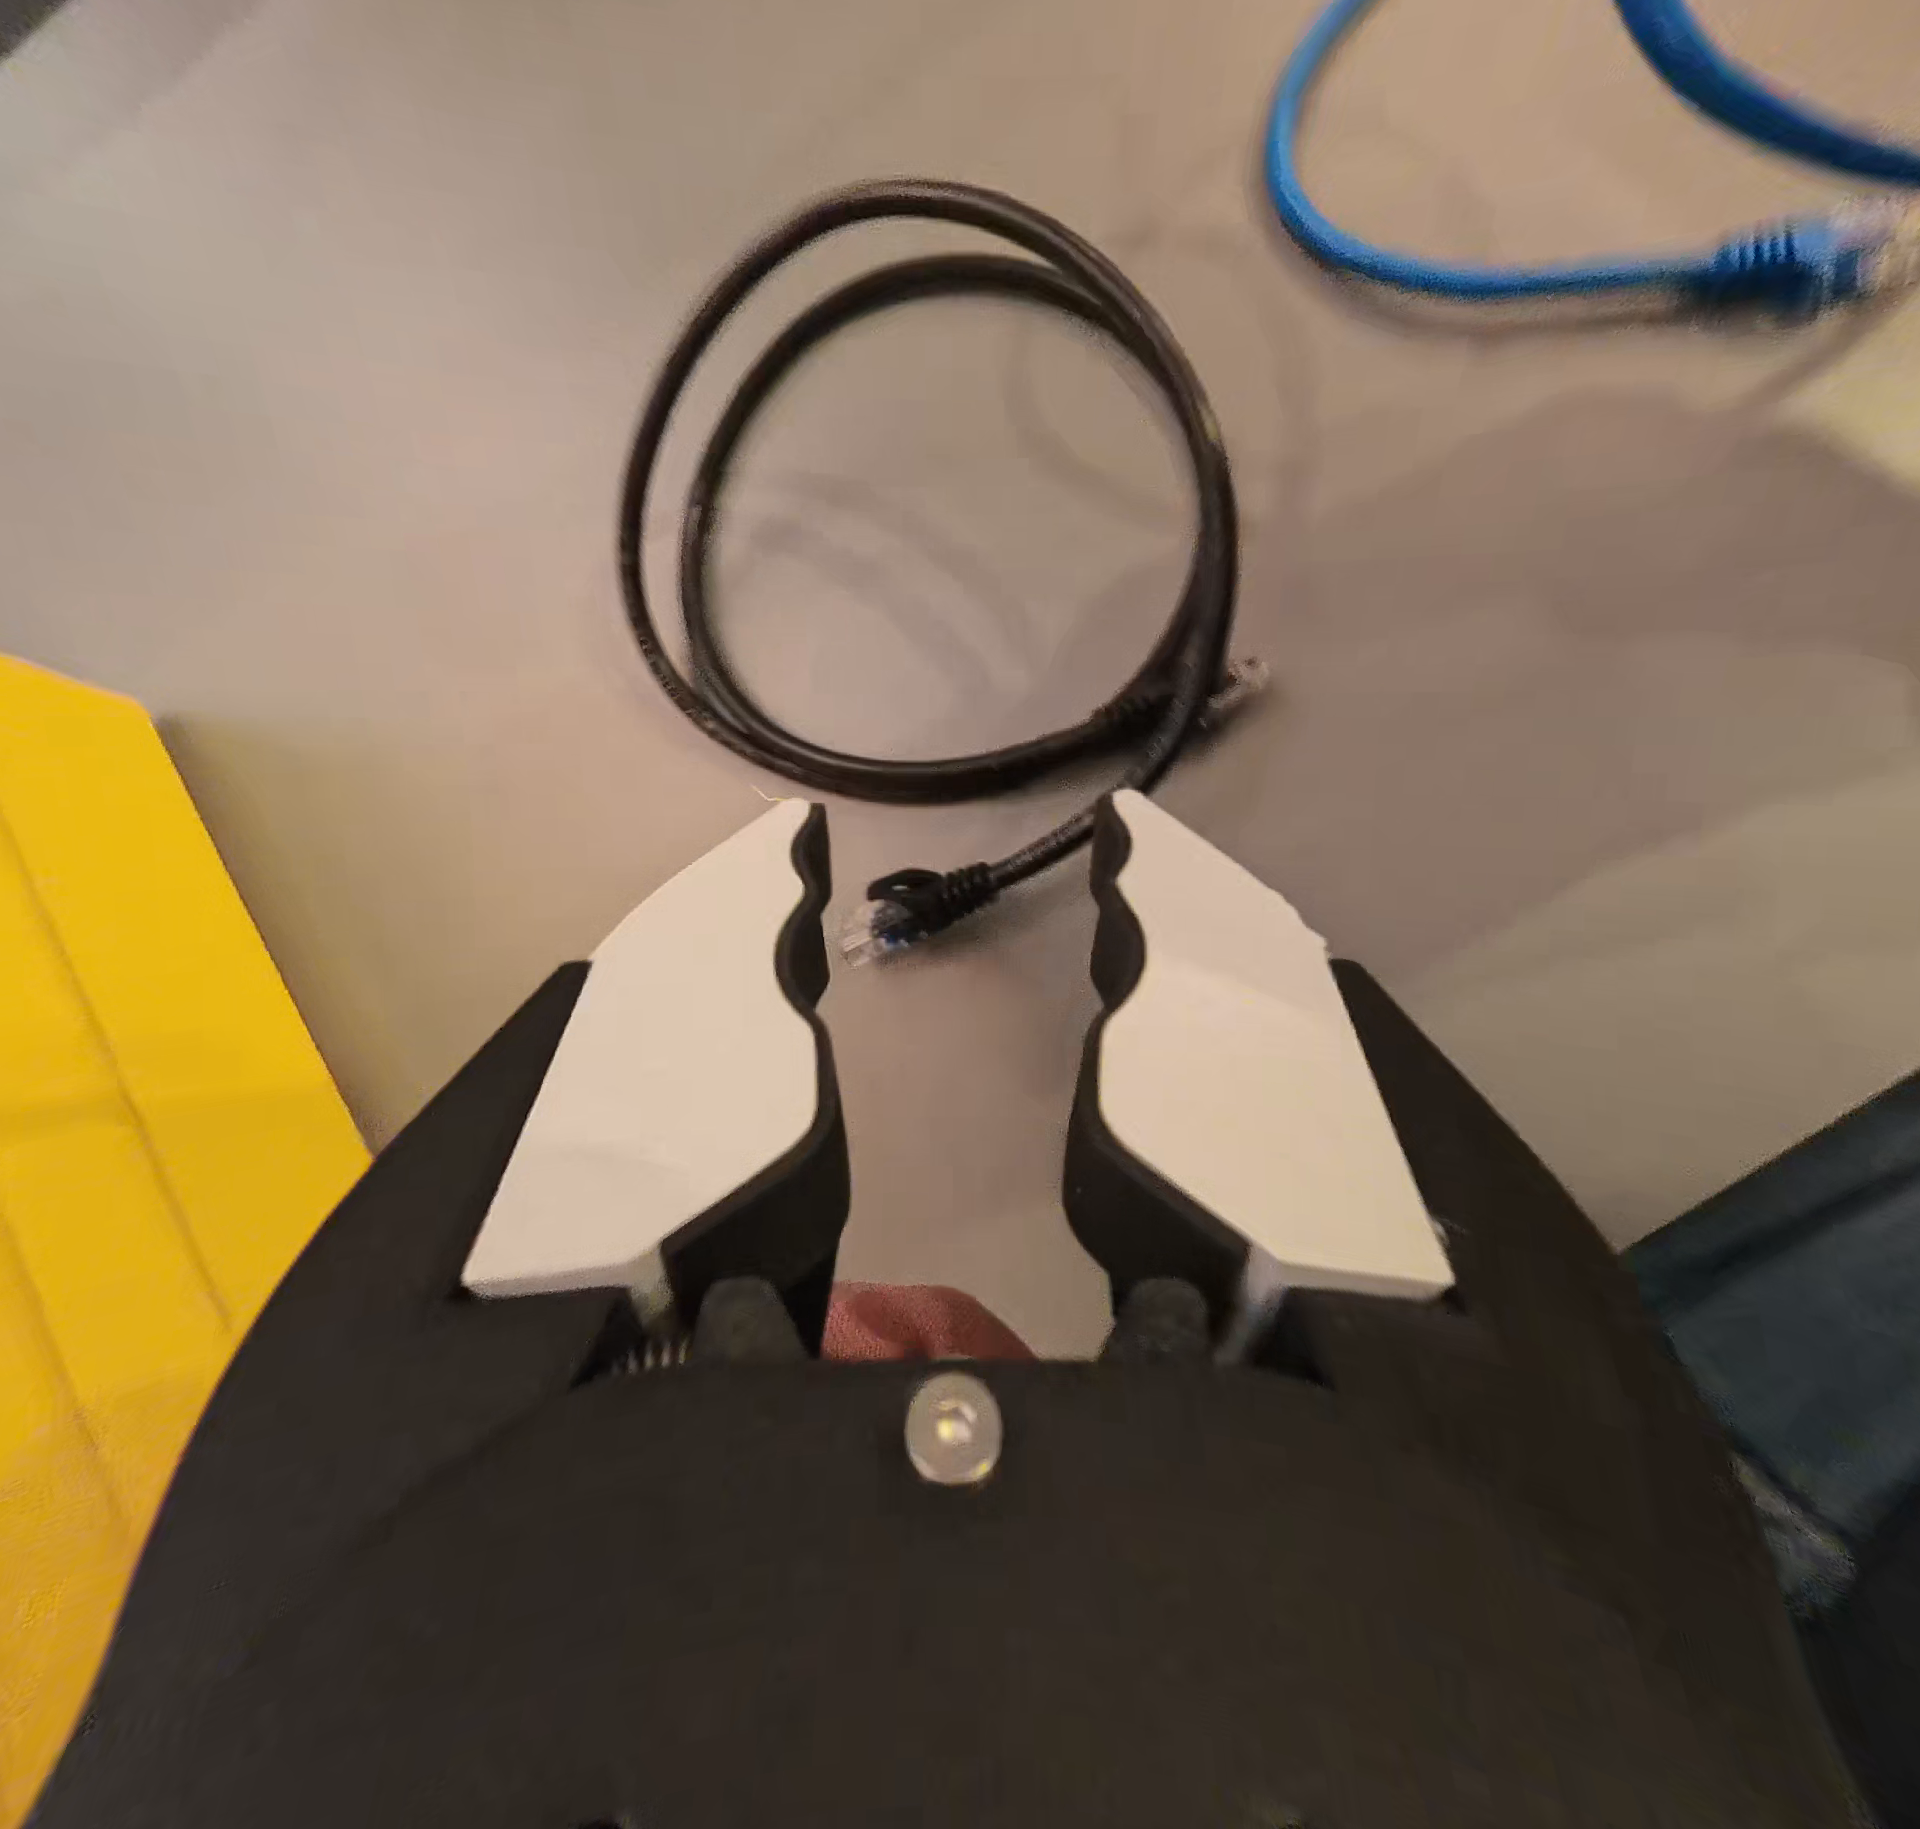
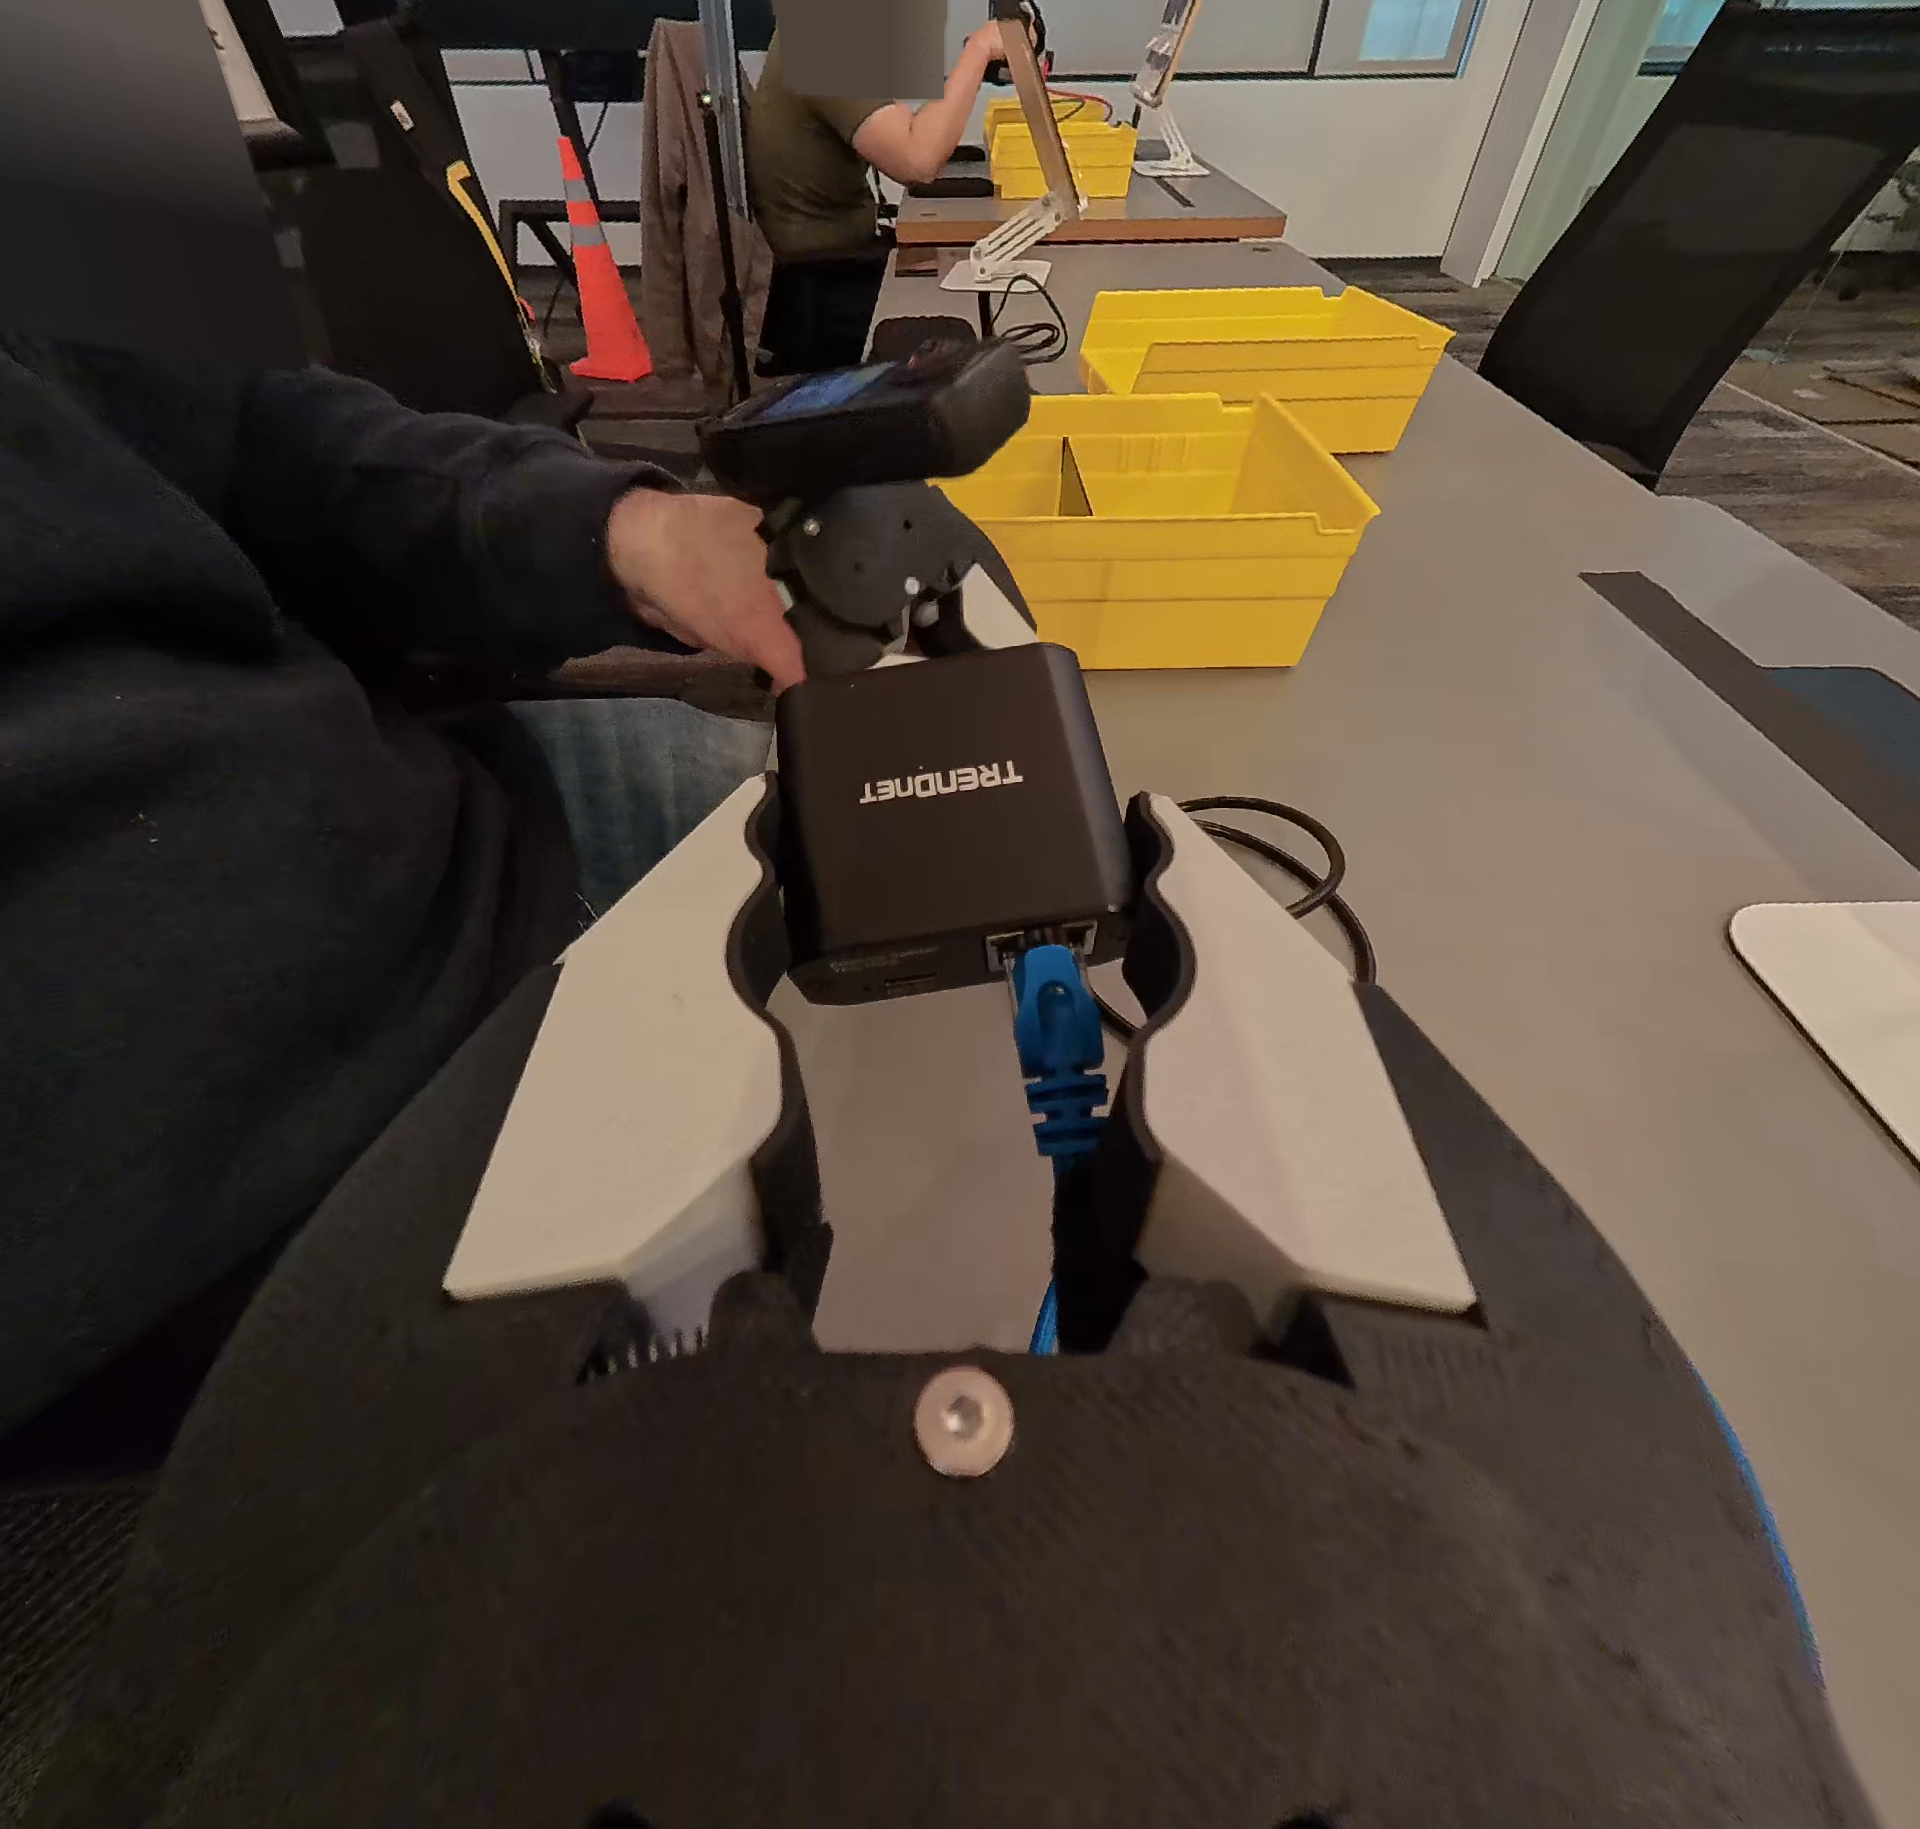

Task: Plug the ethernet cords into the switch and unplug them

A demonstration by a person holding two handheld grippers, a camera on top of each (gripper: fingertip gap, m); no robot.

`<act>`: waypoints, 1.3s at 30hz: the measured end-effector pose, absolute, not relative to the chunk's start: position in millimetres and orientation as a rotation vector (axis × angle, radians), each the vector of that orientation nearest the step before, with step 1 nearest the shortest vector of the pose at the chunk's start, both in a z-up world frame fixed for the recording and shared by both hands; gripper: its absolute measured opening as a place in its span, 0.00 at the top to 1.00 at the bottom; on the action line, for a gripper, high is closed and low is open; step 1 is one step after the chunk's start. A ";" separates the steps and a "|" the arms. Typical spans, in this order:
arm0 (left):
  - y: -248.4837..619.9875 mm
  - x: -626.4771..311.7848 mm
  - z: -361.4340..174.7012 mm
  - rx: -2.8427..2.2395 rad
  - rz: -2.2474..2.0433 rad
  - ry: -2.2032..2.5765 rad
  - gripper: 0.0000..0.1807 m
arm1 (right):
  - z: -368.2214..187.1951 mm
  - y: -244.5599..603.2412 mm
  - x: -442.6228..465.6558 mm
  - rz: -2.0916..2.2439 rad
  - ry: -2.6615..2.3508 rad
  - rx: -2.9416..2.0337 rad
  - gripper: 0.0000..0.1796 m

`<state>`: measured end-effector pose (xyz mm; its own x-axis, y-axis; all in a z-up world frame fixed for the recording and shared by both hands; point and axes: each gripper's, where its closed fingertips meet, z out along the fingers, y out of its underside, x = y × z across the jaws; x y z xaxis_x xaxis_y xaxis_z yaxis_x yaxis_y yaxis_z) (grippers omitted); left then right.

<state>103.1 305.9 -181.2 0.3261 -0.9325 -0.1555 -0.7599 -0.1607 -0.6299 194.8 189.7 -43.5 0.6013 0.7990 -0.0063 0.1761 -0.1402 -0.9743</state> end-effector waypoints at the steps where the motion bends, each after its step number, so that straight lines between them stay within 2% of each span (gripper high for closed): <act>1: 311.9 101.6 -179.4 -2.025 -0.392 1.417 0.73 | -43.3 189.2 195.9 0.661 -0.817 -1.654 0.65; 4: 338.1 99.5 -184.2 -2.126 -0.398 1.298 0.73 | -43.1 189.3 196.4 0.674 -0.810 -1.645 0.65; 9: 366.8 108.2 -223.7 -2.230 -0.236 1.396 0.68 | -43.0 189.3 193.0 0.675 -0.821 -1.639 0.65; 12: 371.8 120.4 -228.7 -2.184 -0.178 1.487 0.77 | -41.6 187.5 195.6 0.668 -0.814 -1.638 0.65; 15: 382.2 123.2 -228.8 -2.131 -0.082 1.567 0.94 | -40.1 186.6 200.1 0.665 -0.804 -1.636 0.65; 20: 380.5 128.2 -229.4 -1.861 -0.004 1.953 0.96 | -38.6 186.3 202.2 0.664 -0.800 -1.633 0.65; 24: 358.7 143.6 -229.5 -1.235 0.099 2.395 0.97 | -38.6 186.5 201.5 0.664 -0.802 -1.634 0.65; 27: 347.2 165.1 -221.2 -0.945 0.115 2.477 0.97 | -38.8 186.9 201.9 0.660 -0.803 -1.639 0.65; 29: 346.6 174.2 -205.9 -0.929 0.104 2.433 0.95 | -37.8 185.9 203.3 0.658 -0.800 -1.637 0.65; 30: 350.2 176.1 -196.1 -0.998 0.089 2.378 0.87 | -37.4 185.3 204.6 0.655 -0.797 -1.637 0.65; 31: 355.2 173.8 -187.2 -1.093 0.079 2.325 0.85 | -36.8 184.8 206.1 0.655 -0.792 -1.635 0.65; 34: 366.7 152.4 -166.1 -1.335 0.066 2.130 0.85 | -36.6 184.3 210.5 0.657 -0.780 -1.629 0.65; 38: 371.3 105.9 -178.4 -1.645 0.078 1.942 0.81 | -38.2 184.9 212.0 0.671 -0.772 -1.624 0.65; 39: 371.8 99.8 -183.9 -1.678 0.061 1.903 0.82 | -38.7 185.3 211.3 0.673 -0.773 -1.623 0.65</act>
